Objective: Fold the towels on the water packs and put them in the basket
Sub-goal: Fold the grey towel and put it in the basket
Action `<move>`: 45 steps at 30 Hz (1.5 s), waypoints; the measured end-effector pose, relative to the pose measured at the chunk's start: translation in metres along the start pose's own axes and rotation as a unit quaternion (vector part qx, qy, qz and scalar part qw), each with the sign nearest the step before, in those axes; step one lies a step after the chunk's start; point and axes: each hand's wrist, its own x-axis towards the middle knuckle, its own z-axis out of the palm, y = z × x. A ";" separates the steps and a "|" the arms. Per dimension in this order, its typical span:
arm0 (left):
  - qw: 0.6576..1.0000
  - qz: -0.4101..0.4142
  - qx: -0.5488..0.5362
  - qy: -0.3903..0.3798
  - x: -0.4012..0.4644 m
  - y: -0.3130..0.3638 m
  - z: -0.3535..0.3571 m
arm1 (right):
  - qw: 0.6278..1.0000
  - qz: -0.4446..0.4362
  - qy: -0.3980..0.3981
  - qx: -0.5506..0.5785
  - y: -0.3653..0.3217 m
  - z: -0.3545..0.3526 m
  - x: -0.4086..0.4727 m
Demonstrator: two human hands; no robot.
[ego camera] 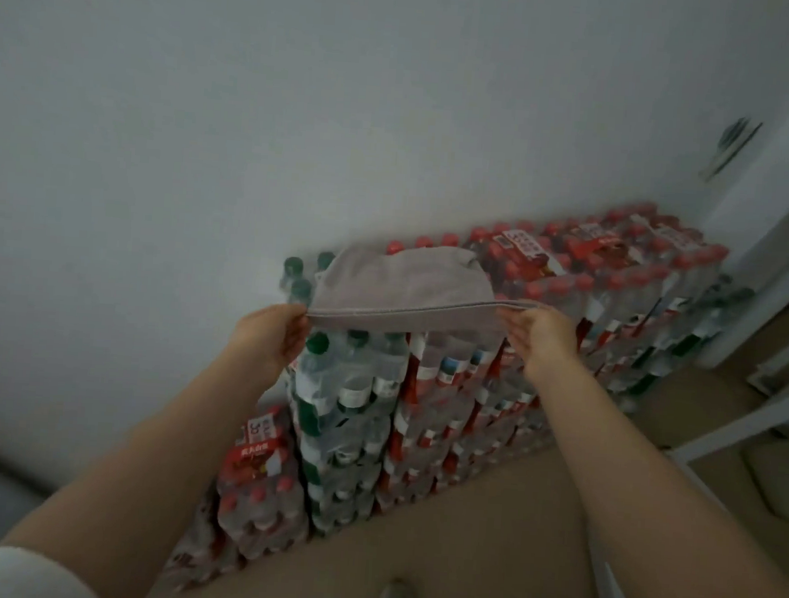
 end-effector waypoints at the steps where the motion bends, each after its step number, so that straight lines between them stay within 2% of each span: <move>1: 1.000 -0.010 0.022 0.002 -0.002 -0.013 -0.008 | 1.000 0.024 0.002 -0.005 0.017 -0.006 -0.006; 4: 0.998 -0.009 0.054 -0.015 -0.007 -0.044 -0.029 | 0.998 0.049 0.027 -0.007 0.055 -0.020 -0.022; 8: 0.993 0.023 0.097 -0.067 -0.016 -0.060 -0.045 | 0.997 0.051 0.060 0.000 0.073 -0.032 -0.038; 11: 0.981 0.092 0.151 -0.080 -0.019 -0.056 -0.047 | 0.996 0.030 0.082 -0.030 0.074 -0.031 -0.039; 15: 0.954 0.199 0.220 -0.037 -0.019 -0.038 -0.034 | 0.984 -0.021 0.135 -0.117 0.055 -0.017 -0.031; 17: 0.947 0.220 0.235 -0.007 -0.008 -0.028 -0.024 | 0.983 -0.051 0.124 -0.129 0.044 -0.009 -0.019; 20: 0.953 0.206 0.219 0.040 0.016 -0.013 -0.007 | 0.983 -0.078 0.090 -0.141 0.025 0.003 0.006; 24: 0.966 0.187 0.174 0.050 0.054 0.003 0.017 | 0.982 -0.097 0.057 -0.154 0.001 0.022 0.048; 29: 0.963 0.201 0.158 0.084 0.095 0.019 0.047 | 0.984 -0.079 0.038 -0.158 -0.012 0.041 0.096; 36: 0.941 0.232 0.197 0.147 0.132 0.021 0.074 | 0.979 -0.079 0.002 -0.188 -0.011 0.052 0.145; 38: 0.917 0.248 0.261 0.172 0.142 0.018 0.078 | 0.966 -0.096 -0.024 -0.239 -0.010 0.055 0.153; 41: 0.836 0.296 0.425 0.180 0.149 0.008 0.086 | 0.930 -0.138 -0.072 -0.333 -0.009 0.055 0.164; 43: 0.788 0.346 0.489 0.147 0.148 0.001 0.096 | 0.912 -0.141 -0.118 -0.367 -0.012 0.055 0.167; 45: 0.759 0.381 0.521 0.085 0.148 -0.004 0.109 | 0.893 -0.125 -0.163 -0.401 -0.013 0.055 0.172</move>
